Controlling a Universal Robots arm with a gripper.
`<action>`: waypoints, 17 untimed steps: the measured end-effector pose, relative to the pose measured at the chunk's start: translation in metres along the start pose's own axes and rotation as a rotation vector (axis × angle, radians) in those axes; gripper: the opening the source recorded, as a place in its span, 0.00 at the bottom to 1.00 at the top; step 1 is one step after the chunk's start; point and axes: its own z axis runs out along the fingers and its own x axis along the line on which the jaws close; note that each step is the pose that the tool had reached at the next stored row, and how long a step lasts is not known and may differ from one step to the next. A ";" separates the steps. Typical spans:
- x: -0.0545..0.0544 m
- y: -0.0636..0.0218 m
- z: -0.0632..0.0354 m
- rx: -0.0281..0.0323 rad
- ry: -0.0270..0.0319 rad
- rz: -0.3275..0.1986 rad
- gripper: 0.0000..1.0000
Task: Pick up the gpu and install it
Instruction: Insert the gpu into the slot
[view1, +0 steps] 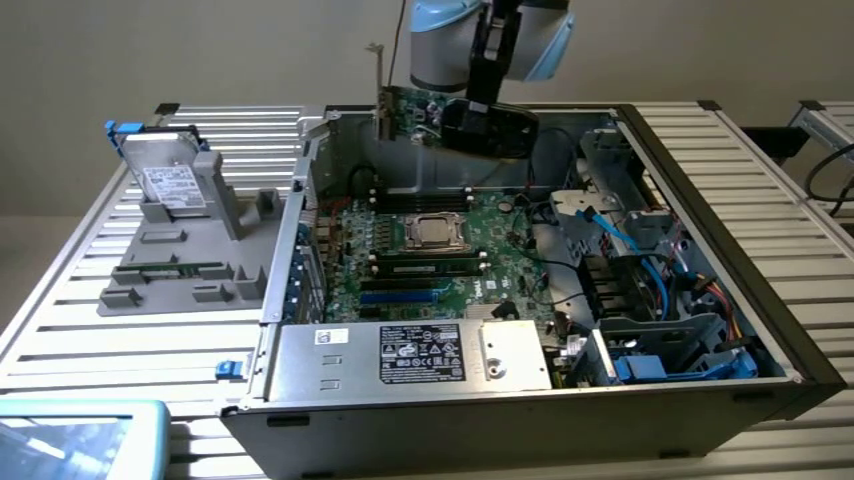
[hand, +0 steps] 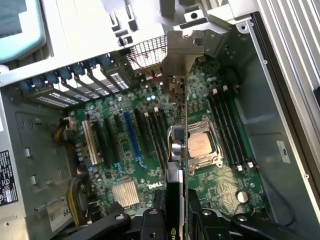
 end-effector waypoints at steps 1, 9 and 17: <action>0.000 0.0000 0.0002 0.0074 -0.0005 -0.016 0.28; 0.000 -0.0002 0.0021 0.0621 -0.0041 -0.137 0.28; 0.000 -0.0002 0.0027 0.0697 0.0138 -0.213 0.28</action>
